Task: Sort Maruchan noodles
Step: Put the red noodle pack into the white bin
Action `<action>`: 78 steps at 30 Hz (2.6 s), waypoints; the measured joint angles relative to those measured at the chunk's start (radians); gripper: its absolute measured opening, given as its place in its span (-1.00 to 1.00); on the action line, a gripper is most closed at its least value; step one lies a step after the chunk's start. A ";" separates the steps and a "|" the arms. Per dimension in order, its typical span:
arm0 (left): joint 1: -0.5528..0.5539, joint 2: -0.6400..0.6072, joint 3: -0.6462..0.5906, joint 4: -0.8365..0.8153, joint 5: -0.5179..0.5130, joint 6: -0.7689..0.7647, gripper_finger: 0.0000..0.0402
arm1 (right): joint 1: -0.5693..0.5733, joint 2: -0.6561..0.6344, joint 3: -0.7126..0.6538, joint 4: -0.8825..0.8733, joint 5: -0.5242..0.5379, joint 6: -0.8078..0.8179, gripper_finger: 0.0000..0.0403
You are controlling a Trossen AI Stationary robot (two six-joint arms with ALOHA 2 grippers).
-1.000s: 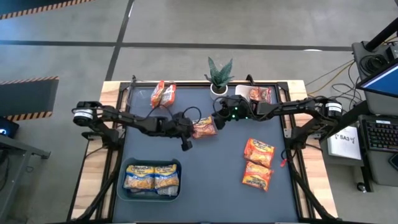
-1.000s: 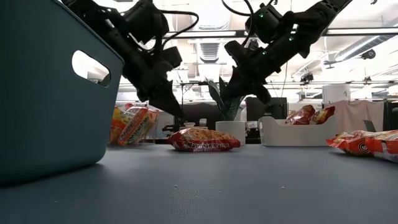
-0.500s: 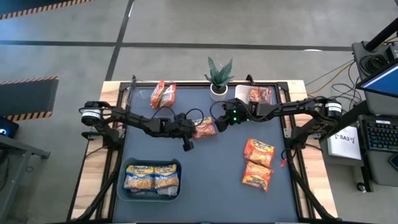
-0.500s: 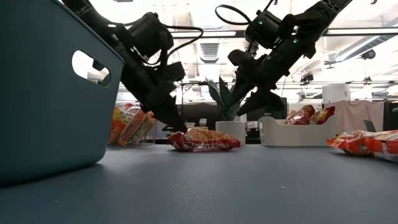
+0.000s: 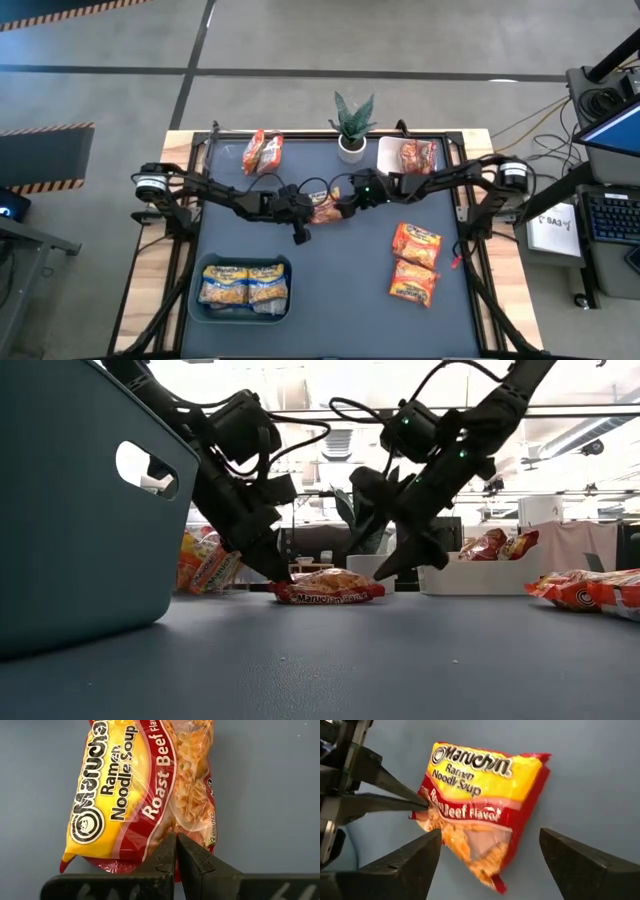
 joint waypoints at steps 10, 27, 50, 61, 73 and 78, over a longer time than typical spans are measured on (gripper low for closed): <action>0.000 0.000 -0.031 -0.034 0.004 -0.016 -1.00 | -0.001 0.099 0.000 0.157 -0.021 -0.055 0.64; 0.000 0.000 -0.042 -0.014 0.001 -0.025 -1.00 | -0.002 0.186 0.009 0.331 -0.082 -0.077 0.25; -0.006 -0.315 -0.044 -0.055 -0.003 0.101 -1.00 | -0.007 -0.012 0.009 0.121 -0.108 -0.096 -0.40; -0.008 -0.539 -0.051 -0.076 -0.003 0.191 -1.00 | -0.062 -0.412 0.097 -0.539 -0.013 -0.010 -0.42; -0.008 -0.521 -0.057 -0.080 -0.003 0.195 -1.00 | -0.118 -0.444 0.397 -1.212 0.437 0.023 -0.42; -0.008 -0.518 -0.057 -0.089 -0.003 0.190 -1.00 | -0.232 -0.405 0.421 -1.294 0.378 -0.031 -0.42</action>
